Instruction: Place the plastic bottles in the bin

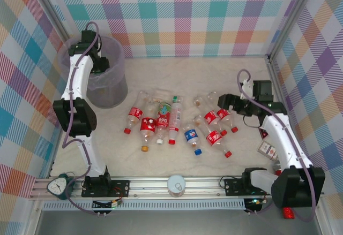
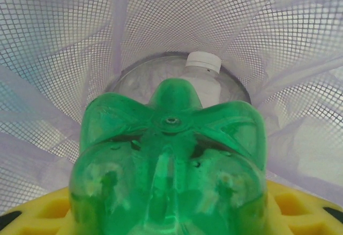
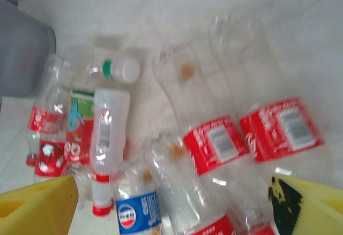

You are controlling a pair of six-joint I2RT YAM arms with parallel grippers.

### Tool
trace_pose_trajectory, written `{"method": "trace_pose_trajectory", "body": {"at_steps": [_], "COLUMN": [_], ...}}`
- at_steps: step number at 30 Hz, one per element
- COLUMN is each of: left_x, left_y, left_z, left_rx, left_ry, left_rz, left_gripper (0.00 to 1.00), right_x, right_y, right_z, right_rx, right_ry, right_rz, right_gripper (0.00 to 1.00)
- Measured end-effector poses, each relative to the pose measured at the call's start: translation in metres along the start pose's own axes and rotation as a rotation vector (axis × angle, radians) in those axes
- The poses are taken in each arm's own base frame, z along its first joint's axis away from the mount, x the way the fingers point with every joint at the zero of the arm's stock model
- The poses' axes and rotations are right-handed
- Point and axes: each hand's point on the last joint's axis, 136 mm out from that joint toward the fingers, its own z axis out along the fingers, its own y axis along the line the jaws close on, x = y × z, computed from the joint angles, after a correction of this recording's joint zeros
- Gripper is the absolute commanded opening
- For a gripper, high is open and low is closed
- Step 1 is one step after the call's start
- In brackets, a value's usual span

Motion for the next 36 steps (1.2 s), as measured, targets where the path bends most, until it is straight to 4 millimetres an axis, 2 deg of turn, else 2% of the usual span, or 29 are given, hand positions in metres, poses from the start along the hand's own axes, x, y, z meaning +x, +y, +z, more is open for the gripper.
{"method": "trace_pose_trajectory", "body": {"at_steps": [3,6,11,15,21,26,30,36], "left_x": [0.0,0.001,0.003,0.005,-0.005,-0.014,-0.022,-0.027], "left_y": [0.0,-0.001,-0.001,0.0,0.002,0.005,0.01,0.012], "left_z": [0.0,0.0,0.0,-0.004,-0.018,-0.041,-0.079,-0.155], "left_rx": [0.002,0.005,0.006,0.005,0.003,0.006,0.011,0.069], "left_ry": [0.0,0.005,0.013,0.022,-0.008,-0.052,-0.13,-0.288], "left_rz": [0.002,0.003,0.006,0.011,0.017,0.014,-0.005,-0.073], "left_gripper": [0.64,0.74,0.79,0.81,0.86,0.93,0.95,0.96], "right_x": [-0.036,-0.06,-0.064,-0.055,-0.038,-0.006,0.013,0.035], "right_y": [0.007,0.011,-0.005,-0.015,-0.021,-0.039,-0.06,-0.085], "right_z": [-0.01,-0.019,-0.029,-0.031,-0.026,-0.011,0.001,0.025], "right_rx": [0.004,0.014,0.046,0.061,0.071,0.109,0.178,0.272], "right_ry": [-0.065,-0.116,-0.144,-0.135,-0.088,0.007,0.078,0.179], "right_rz": [-0.018,-0.033,-0.015,0.008,0.021,0.064,0.104,0.129], "right_gripper": [0.92,0.92,0.92,0.91,0.9,0.89,0.87,0.79]}}
